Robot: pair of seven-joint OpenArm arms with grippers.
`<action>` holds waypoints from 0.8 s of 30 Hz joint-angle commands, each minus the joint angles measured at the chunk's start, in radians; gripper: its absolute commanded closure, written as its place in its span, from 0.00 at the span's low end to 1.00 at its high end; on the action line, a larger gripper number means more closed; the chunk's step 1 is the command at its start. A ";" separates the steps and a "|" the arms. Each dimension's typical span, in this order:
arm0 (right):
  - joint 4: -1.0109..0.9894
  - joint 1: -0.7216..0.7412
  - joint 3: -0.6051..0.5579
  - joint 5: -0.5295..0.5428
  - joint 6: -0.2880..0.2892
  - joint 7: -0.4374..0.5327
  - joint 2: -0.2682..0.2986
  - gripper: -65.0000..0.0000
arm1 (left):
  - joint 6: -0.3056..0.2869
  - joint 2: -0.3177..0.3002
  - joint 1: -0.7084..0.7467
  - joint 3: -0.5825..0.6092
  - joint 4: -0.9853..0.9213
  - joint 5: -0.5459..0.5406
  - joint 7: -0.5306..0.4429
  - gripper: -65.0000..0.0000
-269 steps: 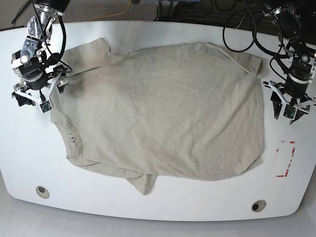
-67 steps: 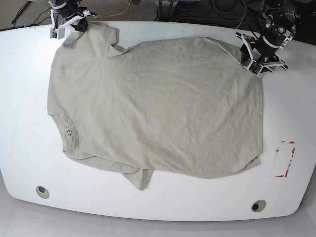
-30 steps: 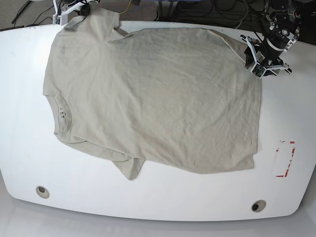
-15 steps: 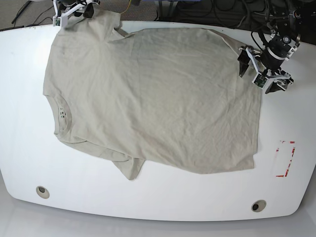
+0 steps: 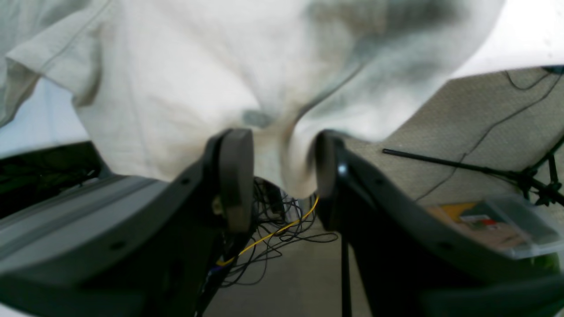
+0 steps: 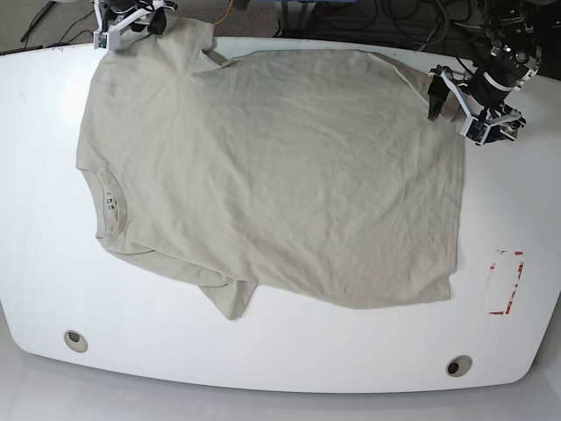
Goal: Layout the t-shirt on the table in an organized manner, then fold the t-shirt properly
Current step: 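Reposition the left gripper along the shirt edge and regrasp it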
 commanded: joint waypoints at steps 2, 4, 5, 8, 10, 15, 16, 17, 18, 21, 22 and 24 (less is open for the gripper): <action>0.015 -0.003 0.004 0.010 0.006 0.014 0.004 0.64 | -0.001 -0.003 0.005 -0.025 0.018 -0.020 -0.025 0.18; 0.015 -0.001 0.004 0.010 0.006 0.014 0.004 0.64 | -0.001 -0.006 0.019 -0.031 0.018 -0.020 -0.025 0.18; 0.015 0.000 0.004 0.010 0.006 0.014 0.004 0.64 | -0.001 -0.008 0.025 -0.033 0.018 -0.022 -0.025 0.18; 0.015 0.002 0.004 0.010 0.006 0.014 0.004 0.64 | -0.001 -0.009 0.033 -0.033 0.018 -0.022 -0.025 0.18; 0.015 0.002 0.004 0.010 0.006 0.014 0.004 0.64 | -0.001 -0.009 0.042 -0.033 0.018 -0.022 -0.025 0.18; 0.015 0.008 0.004 0.010 0.006 0.014 0.004 0.64 | -0.001 -0.031 0.054 0.003 0.016 -0.022 -0.021 0.17; 0.013 0.009 0.004 0.010 0.006 0.014 0.004 0.64 | -0.001 -0.032 0.056 0.010 0.016 -0.022 -0.021 0.17; 0.013 0.011 0.004 0.009 0.006 0.014 0.006 0.64 | -0.001 -0.037 0.063 0.023 0.015 -0.020 -0.021 0.17; 0.013 0.011 0.004 0.009 0.006 0.014 0.006 0.64 | -0.001 -0.038 0.068 0.030 0.015 -0.020 -0.021 0.17; 0.013 0.011 0.004 0.009 0.006 0.014 0.006 0.64 | -0.001 -0.037 0.074 0.040 0.015 -0.020 -0.021 0.18; 0.013 0.011 0.004 0.009 0.006 0.014 0.006 0.64 | -0.001 -0.037 0.074 0.040 0.015 -0.020 -0.021 0.18; 0.013 0.011 0.004 0.009 0.006 0.014 0.006 0.64 | -0.001 -0.035 0.074 0.040 0.015 -0.020 -0.021 0.18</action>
